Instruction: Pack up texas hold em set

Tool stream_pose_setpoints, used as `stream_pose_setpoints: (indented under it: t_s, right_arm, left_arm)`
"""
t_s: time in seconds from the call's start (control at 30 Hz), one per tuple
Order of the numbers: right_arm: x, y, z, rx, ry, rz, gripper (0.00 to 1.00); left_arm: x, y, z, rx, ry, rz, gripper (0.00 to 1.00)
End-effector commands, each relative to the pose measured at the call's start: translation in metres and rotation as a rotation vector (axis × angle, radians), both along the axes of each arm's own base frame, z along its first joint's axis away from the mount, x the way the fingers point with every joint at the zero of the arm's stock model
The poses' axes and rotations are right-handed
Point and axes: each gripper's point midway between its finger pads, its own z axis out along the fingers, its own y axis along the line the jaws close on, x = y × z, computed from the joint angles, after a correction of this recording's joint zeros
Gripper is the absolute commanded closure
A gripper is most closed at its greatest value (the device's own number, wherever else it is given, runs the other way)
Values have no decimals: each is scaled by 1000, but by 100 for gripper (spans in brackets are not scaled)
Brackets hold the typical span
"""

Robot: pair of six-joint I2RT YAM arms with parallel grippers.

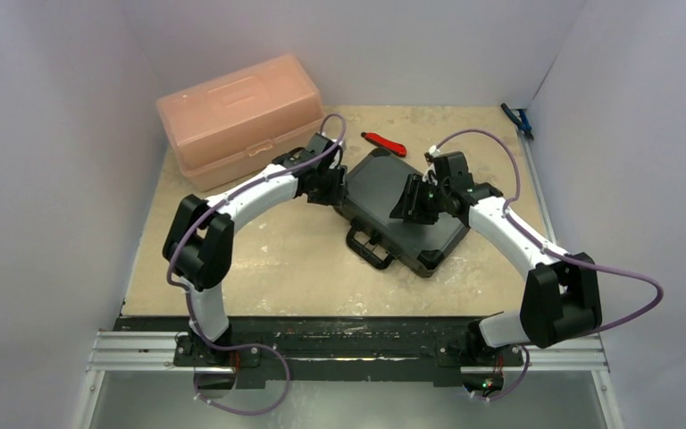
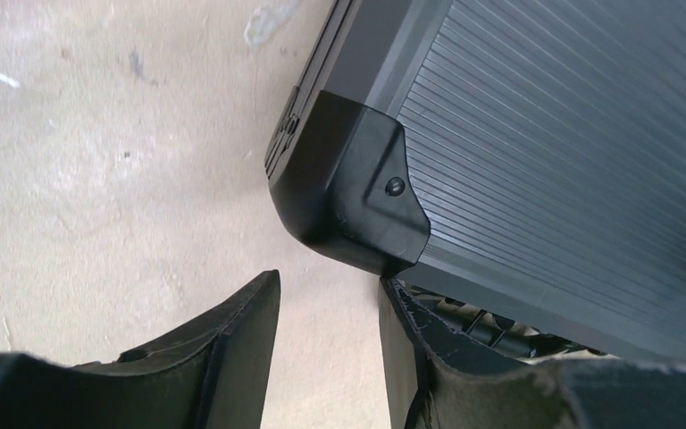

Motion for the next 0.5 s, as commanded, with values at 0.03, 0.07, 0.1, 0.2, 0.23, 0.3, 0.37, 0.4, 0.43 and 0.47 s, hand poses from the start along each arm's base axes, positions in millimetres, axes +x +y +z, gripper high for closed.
stream_pose_setpoints:
  t_s: [0.03, 0.07, 0.1, 0.2, 0.23, 0.3, 0.37, 0.4, 0.43, 0.47]
  right_arm:
    - [-38, -6, -26, -45, 149, 18, 50]
    - [-37, -7, -27, -54, 147, 16, 50]
    - [-36, -9, -28, -66, 145, 13, 50]
    - [-31, -17, -24, -109, 122, -6, 50]
    - [-29, -18, -22, -121, 113, -12, 50]
    - [-23, -20, -16, -129, 91, -23, 50]
    - [-18, -20, -7, -131, 64, -32, 49]
    - [-15, -21, -2, -134, 49, -37, 49]
    - [-12, -22, 3, -138, 32, -42, 48]
    - [-9, -23, 10, -142, 10, -47, 48]
  left_arm:
    - [54, -22, 42, -83, -169, 18, 56]
    - [56, -22, 43, -82, -170, 18, 56]
    - [56, -23, 43, -82, -172, 15, 56]
    - [54, -19, 46, -71, -178, 16, 56]
    - [52, -16, 46, -65, -180, 17, 56]
    - [48, -11, 48, -58, -187, 24, 55]
    - [42, -5, 47, -52, -184, 31, 55]
    - [39, -2, 50, -56, -193, 35, 54]
    - [36, 1, 51, -57, -196, 40, 54]
    - [33, 4, 52, -58, -201, 43, 53]
